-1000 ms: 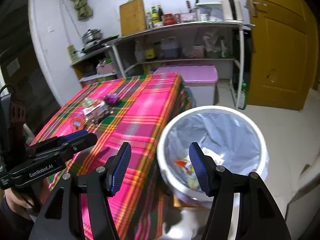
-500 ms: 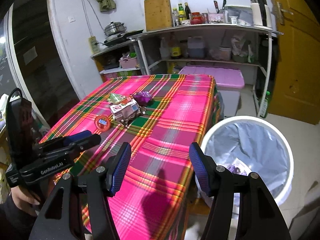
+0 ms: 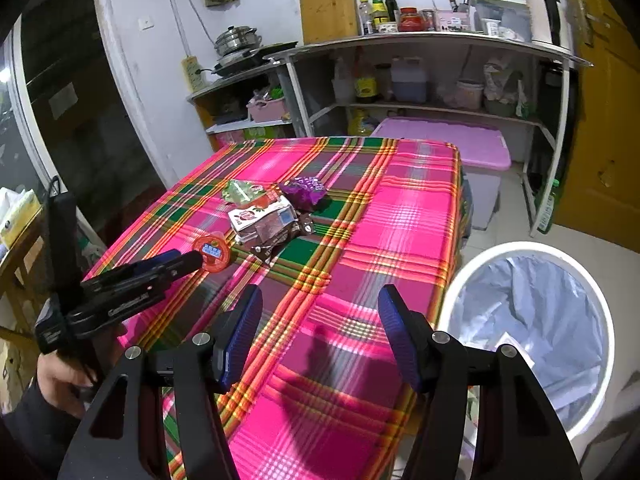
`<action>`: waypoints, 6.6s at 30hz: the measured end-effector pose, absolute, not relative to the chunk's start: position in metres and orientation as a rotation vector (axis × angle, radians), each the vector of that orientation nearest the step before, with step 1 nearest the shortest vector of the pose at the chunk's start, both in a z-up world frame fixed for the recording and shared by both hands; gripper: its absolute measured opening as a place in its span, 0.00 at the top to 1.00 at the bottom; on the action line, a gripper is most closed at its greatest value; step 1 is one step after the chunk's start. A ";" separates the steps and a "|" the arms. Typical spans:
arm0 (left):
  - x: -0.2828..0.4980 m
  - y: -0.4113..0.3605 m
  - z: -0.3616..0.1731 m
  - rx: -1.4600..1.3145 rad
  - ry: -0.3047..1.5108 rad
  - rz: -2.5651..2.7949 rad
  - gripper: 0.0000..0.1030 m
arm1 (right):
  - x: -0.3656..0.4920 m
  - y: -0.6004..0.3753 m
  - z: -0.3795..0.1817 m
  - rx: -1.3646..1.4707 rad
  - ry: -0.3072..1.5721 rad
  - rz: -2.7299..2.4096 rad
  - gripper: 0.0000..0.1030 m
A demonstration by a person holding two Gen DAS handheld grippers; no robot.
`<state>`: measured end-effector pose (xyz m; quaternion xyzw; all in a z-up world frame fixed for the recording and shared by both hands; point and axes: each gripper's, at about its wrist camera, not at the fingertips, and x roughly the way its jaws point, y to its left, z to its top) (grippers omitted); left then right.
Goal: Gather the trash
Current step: 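Grasp the red lid with clear cup in the left gripper while the right grasps the brown wrapper strip, then carry both items over the bin and open both grippers to drop them, then withdraw both open grippers from the bin back to the table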
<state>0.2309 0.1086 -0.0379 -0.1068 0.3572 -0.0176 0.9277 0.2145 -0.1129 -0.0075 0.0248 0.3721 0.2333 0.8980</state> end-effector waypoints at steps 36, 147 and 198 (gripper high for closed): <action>0.238 0.149 -0.058 -0.487 0.709 -0.106 0.57 | 0.282 -0.042 -0.034 0.035 0.889 0.490 0.45; 0.232 -0.109 -0.019 -0.102 0.758 -0.489 0.54 | 0.177 -0.293 -0.036 0.275 0.782 0.194 0.62; 0.209 0.108 0.003 -0.177 0.638 -0.141 0.49 | 0.220 -0.107 0.005 -0.041 0.696 0.563 0.36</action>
